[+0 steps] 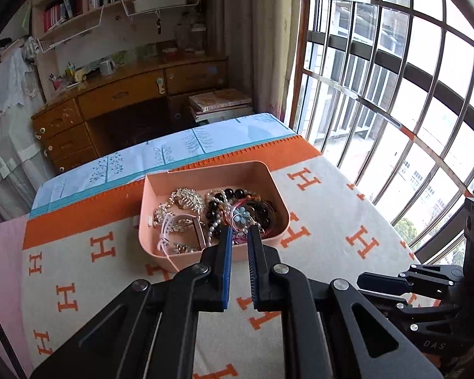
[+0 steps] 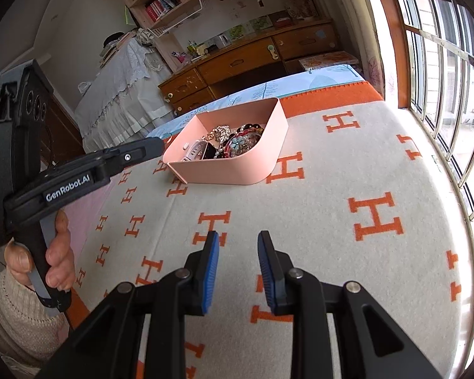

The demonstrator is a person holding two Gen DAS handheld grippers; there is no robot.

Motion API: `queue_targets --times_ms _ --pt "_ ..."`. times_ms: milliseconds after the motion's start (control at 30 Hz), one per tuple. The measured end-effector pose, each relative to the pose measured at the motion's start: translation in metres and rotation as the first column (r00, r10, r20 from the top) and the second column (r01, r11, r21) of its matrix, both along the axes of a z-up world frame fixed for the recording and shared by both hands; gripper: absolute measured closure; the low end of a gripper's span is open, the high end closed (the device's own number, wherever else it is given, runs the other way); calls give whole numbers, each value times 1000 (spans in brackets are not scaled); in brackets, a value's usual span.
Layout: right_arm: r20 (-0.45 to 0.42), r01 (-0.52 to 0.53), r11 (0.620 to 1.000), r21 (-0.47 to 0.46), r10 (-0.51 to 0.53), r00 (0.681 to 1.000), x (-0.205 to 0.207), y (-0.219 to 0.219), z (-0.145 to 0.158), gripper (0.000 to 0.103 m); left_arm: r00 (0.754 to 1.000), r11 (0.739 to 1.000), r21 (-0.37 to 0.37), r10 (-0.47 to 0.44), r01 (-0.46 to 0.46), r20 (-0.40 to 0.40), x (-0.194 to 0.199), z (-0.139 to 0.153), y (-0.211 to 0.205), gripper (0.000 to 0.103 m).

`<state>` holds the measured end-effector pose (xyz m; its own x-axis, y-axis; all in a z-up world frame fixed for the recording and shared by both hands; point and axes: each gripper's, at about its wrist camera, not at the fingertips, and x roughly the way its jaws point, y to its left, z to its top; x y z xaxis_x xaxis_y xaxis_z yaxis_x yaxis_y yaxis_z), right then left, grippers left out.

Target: Organize jewelry

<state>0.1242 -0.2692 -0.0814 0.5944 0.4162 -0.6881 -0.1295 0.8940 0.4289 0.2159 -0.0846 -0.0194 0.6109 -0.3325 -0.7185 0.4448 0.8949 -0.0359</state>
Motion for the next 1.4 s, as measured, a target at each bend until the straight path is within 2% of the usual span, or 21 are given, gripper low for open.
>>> queue_targets --times_ms 133,300,333,367,433,500,700,833,1067,1200,1300,1400 --pt "54 7 999 -33 -5 999 11 4 29 77 999 999 5 37 -37 -1 26 17 2 95" --pt "137 46 997 -65 -37 990 38 7 72 77 995 995 14 102 -102 -18 60 24 2 93" --pt "149 53 997 -63 -44 988 44 7 79 77 993 993 8 116 -116 -30 66 25 3 77" --pt "159 57 997 -60 -47 986 48 8 85 77 991 992 -1 126 -126 -39 71 25 4 49" --pt "172 65 996 -53 -55 984 52 11 94 77 987 987 -12 162 -162 -10 74 29 10 17" --pt "175 62 997 -47 -53 983 49 16 97 77 982 983 -17 185 -184 39 68 35 15 15" --pt "142 39 996 -82 -27 989 35 28 90 74 976 976 -1 218 -218 23 51 36 31 14" --pt "122 45 995 -91 -33 992 23 31 89 74 964 964 -14 266 -266 19 24 40 48 2" --pt "123 53 991 -123 -38 992 0 39 96 74 946 946 -42 324 -322 28 -32 51 75 1" --pt "131 50 990 -132 -33 991 -17 49 100 61 937 938 -24 347 -346 40 -66 53 82 1" --pt "141 50 989 -140 -30 990 -31 55 101 57 925 925 20 378 -379 37 -93 51 83 1" --pt "127 43 989 -144 -24 992 -44 62 100 56 930 929 30 368 -368 9 -120 49 82 1"
